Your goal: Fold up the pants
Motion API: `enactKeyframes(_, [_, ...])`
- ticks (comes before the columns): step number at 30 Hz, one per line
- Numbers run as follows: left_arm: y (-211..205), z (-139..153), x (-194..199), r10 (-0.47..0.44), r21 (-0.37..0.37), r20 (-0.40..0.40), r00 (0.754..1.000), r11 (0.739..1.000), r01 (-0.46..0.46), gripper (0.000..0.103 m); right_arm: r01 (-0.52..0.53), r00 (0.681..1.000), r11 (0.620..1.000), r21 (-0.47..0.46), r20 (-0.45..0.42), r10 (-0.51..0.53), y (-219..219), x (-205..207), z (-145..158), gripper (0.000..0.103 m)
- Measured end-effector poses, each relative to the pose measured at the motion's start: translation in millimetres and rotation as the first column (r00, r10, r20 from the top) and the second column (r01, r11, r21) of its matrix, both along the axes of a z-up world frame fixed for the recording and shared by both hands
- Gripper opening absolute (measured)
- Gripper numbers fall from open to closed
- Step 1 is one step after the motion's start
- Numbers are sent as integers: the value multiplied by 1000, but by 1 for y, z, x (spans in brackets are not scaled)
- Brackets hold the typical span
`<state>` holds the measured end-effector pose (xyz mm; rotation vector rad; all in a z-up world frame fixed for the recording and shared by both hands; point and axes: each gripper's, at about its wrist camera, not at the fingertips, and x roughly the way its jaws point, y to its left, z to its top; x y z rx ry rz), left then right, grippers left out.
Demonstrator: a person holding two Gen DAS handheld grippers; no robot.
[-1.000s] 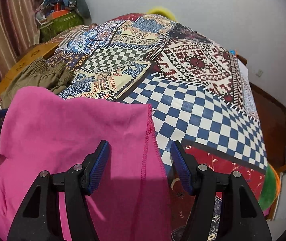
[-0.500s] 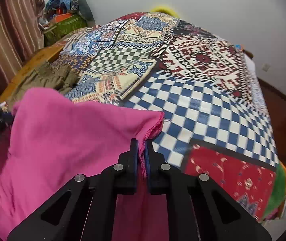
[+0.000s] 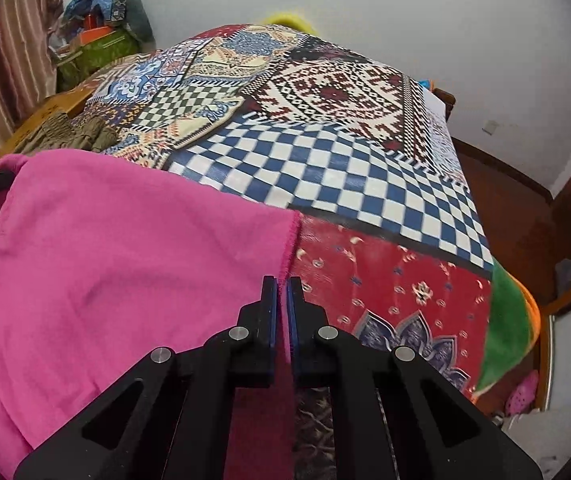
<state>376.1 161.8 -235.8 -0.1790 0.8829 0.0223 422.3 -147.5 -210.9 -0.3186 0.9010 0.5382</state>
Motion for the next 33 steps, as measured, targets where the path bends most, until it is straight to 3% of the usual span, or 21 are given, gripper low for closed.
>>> enactKeyframes(5, [7, -4, -8, -3, 51, -22, 1000, 999, 5, 27, -4, 1000, 1000, 6, 2, 4, -15, -5, 3, 4])
enactKeyframes(7, [14, 0, -10, 3, 44, -14, 1000, 999, -3, 46, -11, 1000, 999, 37, 13, 10, -17, -7, 11, 4])
enactKeyframes(9, [23, 6, -9, 20, 12, 4, 1000, 1000, -20, 52, -10, 1000, 998, 65, 25, 8, -18, -5, 22, 4])
enactKeyframes(13, [39, 9, 5, 37, -91, -2, 999, 995, -37, 52, -24, 999, 995, 95, 43, 20, -5, 7, 35, 13])
enactKeyframes(15, [41, 6, 14, 40, -105, -14, 999, 994, -41, 52, -26, 999, 993, 113, 30, 23, 4, 17, 36, 32])
enactKeyframes(16, [41, 3, 19, 35, -108, -25, 999, 993, -38, 52, -28, 999, 993, 117, 23, 25, 8, 21, 34, 36])
enactKeyframes(19, [40, -5, 29, 12, -131, -60, 998, 991, -20, 52, -36, 999, 994, 105, -20, 39, 22, 30, 26, 38])
enactKeyframes(23, [35, -17, 34, -29, -170, -104, 994, 985, 11, 52, -44, 992, 996, 73, -116, 52, 33, 37, 1, 39])
enactKeyframes(25, [30, -24, 35, -59, -183, -128, 990, 983, 35, 52, -48, 992, 996, 80, -110, 57, 34, 34, -3, 38])
enactKeyframes(29, [20, -29, 35, -73, -131, -136, 988, 990, 55, 52, -75, 992, 993, 95, -89, 84, 37, 26, -2, 11])
enactKeyframes(32, [24, -25, 38, -60, -167, -118, 991, 985, 39, 51, -98, 994, 993, 69, -37, 100, 40, 18, -1, 8])
enactKeyframes(33, [26, -23, 38, -57, -180, -106, 993, 983, 38, 45, -99, 994, 992, 73, -31, 102, 40, 18, 1, 6])
